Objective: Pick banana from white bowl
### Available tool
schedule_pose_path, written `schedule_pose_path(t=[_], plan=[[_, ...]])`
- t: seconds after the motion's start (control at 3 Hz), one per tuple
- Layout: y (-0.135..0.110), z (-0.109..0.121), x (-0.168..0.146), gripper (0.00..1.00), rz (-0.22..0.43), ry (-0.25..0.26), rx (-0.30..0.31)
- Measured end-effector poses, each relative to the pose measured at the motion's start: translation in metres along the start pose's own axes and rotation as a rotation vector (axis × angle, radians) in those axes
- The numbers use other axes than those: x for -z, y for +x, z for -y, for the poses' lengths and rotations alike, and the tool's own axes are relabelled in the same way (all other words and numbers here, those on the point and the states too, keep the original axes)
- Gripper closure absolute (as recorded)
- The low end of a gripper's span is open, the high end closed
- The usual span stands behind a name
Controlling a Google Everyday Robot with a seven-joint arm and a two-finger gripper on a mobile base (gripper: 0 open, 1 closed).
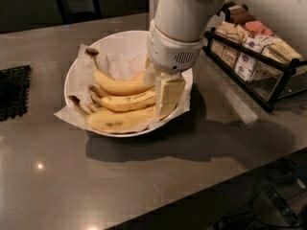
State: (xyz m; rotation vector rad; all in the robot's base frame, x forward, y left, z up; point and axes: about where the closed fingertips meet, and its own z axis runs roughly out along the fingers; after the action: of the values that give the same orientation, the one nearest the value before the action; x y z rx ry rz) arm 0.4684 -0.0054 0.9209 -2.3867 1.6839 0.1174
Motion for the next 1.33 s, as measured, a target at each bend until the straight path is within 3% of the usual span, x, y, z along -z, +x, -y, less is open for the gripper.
schedule_pose_path(t=[0.67,1.33], plan=[[0.018,0.0,-0.015,0.42,-0.015,-0.033,-0.032],[0.014,0.017,0.005,0.44,-0.073,-0.039,0.029]])
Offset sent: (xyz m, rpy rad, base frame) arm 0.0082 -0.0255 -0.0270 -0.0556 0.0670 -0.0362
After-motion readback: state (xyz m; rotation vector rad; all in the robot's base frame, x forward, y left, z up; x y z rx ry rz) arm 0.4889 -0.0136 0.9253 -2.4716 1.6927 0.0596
